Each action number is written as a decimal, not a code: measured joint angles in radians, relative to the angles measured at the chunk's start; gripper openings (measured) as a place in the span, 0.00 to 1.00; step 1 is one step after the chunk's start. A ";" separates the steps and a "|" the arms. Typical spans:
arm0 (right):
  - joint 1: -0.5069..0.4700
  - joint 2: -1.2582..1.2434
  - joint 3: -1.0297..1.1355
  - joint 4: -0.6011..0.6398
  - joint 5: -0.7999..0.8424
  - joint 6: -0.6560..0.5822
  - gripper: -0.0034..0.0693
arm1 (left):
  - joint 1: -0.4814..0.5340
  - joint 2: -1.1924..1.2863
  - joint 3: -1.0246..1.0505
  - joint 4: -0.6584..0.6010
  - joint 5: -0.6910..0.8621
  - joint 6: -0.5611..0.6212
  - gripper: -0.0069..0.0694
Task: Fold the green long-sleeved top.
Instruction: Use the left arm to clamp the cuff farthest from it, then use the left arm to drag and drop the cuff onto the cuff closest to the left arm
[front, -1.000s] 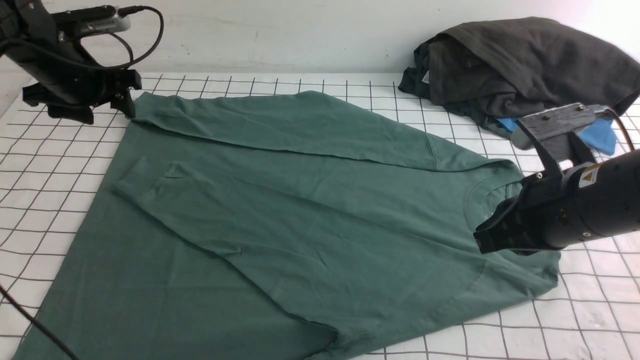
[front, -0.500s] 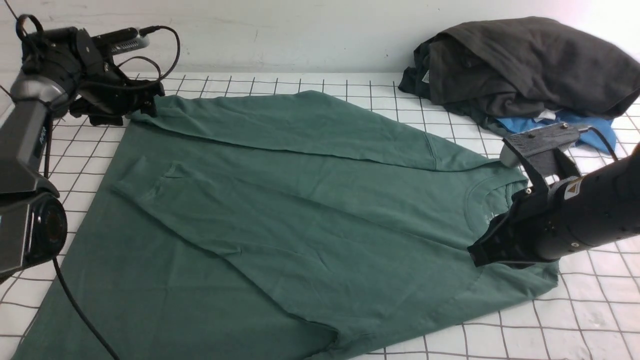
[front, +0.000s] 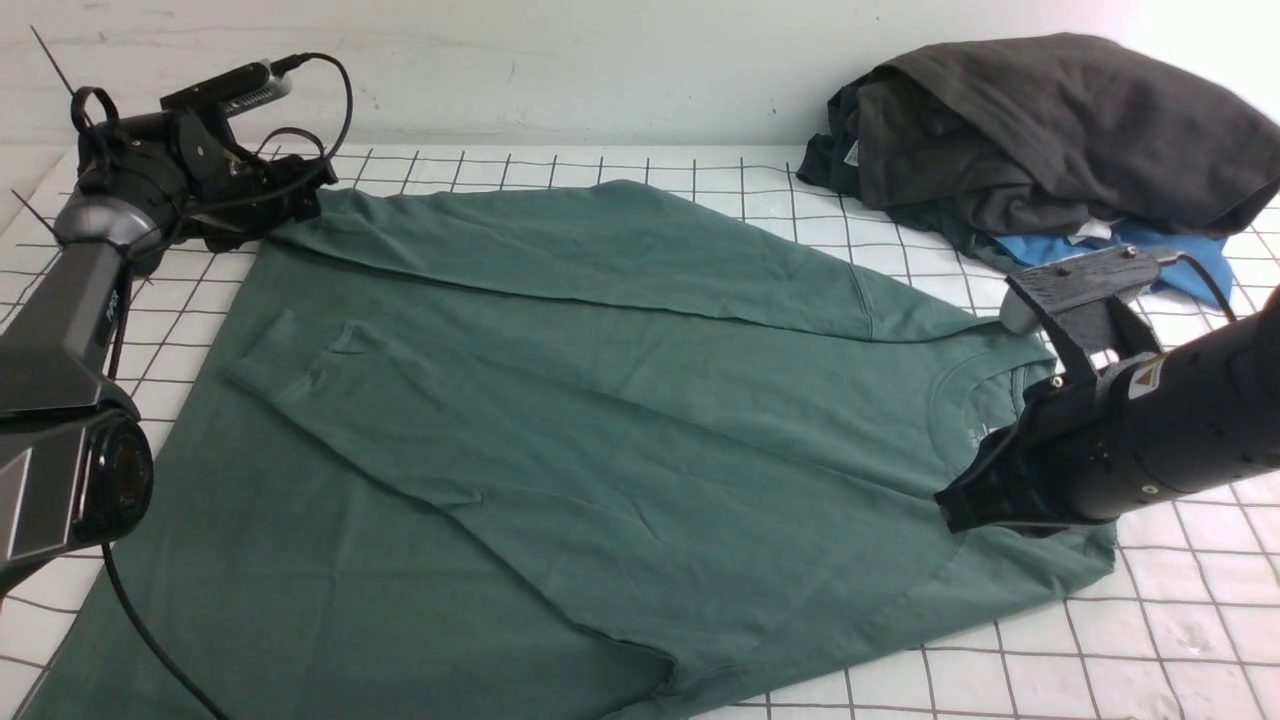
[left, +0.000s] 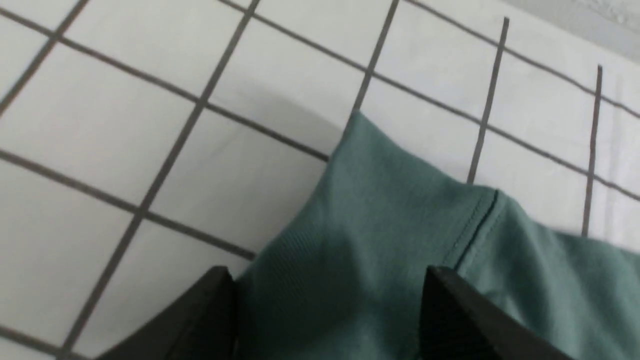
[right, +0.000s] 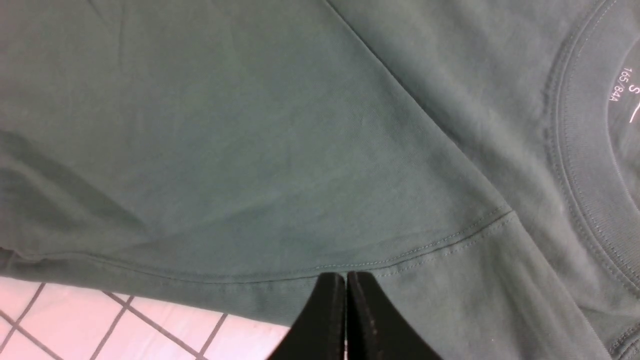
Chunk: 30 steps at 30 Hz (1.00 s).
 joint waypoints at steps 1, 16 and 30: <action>0.000 0.000 0.000 0.003 -0.001 0.000 0.04 | 0.000 0.000 0.000 0.000 -0.002 0.000 0.68; 0.000 0.000 0.000 0.011 0.002 0.003 0.04 | 0.000 0.000 -0.056 0.000 0.000 0.043 0.12; 0.000 -0.002 0.000 -0.096 0.019 0.003 0.04 | 0.000 -0.159 -0.057 0.004 0.496 0.208 0.12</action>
